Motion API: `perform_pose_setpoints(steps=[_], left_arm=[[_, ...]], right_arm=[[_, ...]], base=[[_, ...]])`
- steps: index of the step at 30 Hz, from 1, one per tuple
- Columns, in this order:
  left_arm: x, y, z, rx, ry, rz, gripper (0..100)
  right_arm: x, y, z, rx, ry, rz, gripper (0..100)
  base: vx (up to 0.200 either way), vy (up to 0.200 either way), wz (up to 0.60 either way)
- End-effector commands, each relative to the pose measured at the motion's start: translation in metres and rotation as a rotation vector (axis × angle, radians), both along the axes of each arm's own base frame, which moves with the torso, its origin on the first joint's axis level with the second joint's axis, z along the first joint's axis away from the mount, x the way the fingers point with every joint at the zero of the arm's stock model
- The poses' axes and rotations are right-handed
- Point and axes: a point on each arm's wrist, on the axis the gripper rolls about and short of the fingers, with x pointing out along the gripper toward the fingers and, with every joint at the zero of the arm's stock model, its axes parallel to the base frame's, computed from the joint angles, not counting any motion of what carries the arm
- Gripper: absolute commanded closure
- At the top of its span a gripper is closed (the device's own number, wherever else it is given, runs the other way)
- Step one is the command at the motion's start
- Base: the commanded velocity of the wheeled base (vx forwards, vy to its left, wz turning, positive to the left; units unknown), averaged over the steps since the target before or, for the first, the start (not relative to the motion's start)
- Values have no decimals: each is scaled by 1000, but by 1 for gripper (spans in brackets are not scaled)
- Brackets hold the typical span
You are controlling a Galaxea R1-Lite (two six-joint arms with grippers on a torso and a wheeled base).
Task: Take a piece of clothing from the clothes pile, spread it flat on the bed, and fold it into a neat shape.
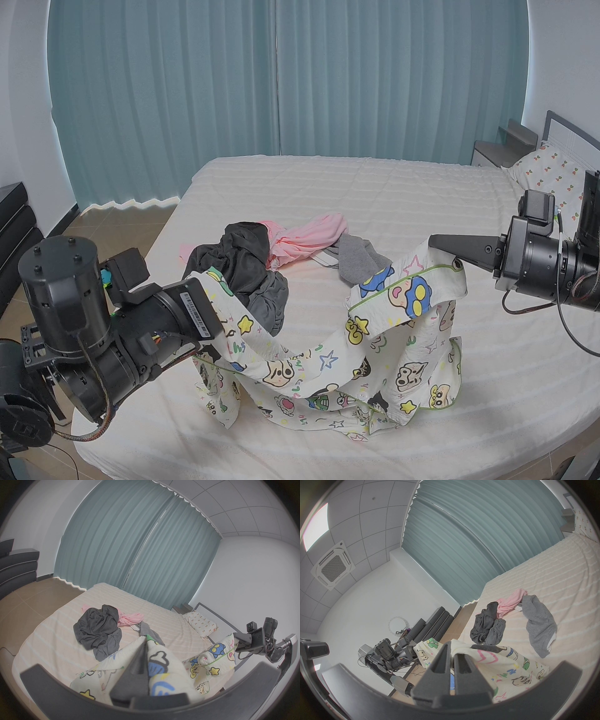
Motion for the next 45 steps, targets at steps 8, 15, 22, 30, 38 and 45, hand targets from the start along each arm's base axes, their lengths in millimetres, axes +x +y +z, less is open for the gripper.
perform_pose_setpoints(steps=[8,15,22,30,38,45], left_arm=[[-3,2,5,-18,-16,0,100],[-7,-1,2,-13,-9,-21,100],[-15,1,-2,-3,1,-42,100],[-17,3,-1,-7,-3,-41,100],[-15,1,-1,-9,-2,-42,100],[-15,1,0,-13,-5,-45,100]], right_arm=[[-15,-6,17,34,-63,14,100],[-20,-1,11,26,-45,41,100],[-24,-4,14,33,-60,38,100],[-29,-6,15,38,-68,44,100],[-30,-6,11,32,-57,46,100],[-30,-7,11,31,-56,44,100]], base=[[-150,0,0],[-200,0,0],[-29,0,0],[0,0,0],[0,-150,0],[0,-200,0]])
